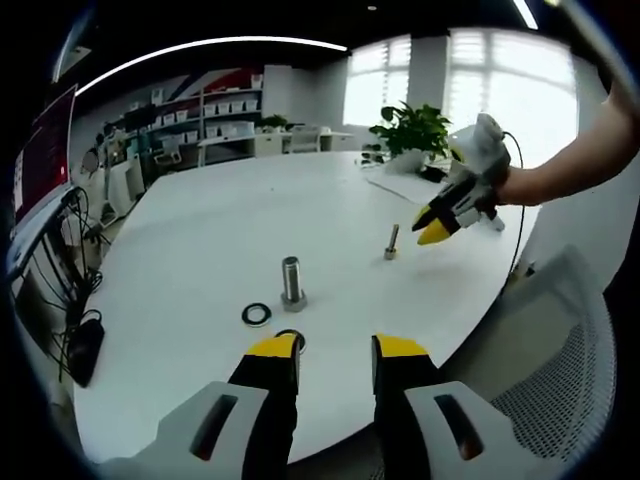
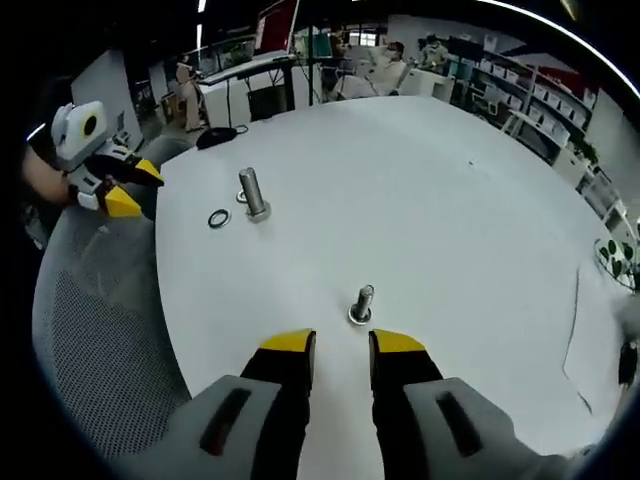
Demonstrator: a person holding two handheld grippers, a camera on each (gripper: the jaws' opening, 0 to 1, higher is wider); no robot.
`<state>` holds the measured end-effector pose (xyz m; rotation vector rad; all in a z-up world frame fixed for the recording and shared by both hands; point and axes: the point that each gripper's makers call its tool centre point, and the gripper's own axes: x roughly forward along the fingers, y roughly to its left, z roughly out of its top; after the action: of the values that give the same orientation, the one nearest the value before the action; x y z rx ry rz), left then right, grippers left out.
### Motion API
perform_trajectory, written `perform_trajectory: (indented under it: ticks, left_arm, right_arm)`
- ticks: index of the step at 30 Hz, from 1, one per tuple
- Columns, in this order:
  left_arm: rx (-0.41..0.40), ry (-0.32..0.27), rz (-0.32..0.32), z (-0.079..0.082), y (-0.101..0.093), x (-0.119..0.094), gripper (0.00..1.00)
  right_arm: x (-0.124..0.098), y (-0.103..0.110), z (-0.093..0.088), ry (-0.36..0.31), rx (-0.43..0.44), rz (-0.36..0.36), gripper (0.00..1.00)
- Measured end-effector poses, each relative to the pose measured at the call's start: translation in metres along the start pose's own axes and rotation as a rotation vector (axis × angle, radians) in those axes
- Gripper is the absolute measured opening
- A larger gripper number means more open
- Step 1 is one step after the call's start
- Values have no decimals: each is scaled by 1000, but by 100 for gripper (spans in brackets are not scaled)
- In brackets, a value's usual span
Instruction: Place the washer onto the threaded stud by aligning its center hole with the stud, sliding it down to the base, and recovering from edge contact or off-axis alignment until the washer reaches the visible bottom stop.
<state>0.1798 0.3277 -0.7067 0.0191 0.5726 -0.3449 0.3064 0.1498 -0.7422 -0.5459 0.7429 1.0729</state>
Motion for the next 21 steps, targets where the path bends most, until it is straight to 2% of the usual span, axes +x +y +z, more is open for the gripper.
perform_trajectory:
  ticks: [3, 13, 21]
  left_arm:
    - [-4, 1, 0, 0, 0, 0, 27]
    - [-3, -5, -3, 0, -1, -1, 27]
    - [-3, -4, -11, 0, -3, -1, 27]
  right_arm:
    - [-3, 7, -2, -10, -11, 0, 24]
    - [-15, 20, -8, -59, 87, -8, 24]
    - [-18, 37, -2, -92, 129, -5, 24]
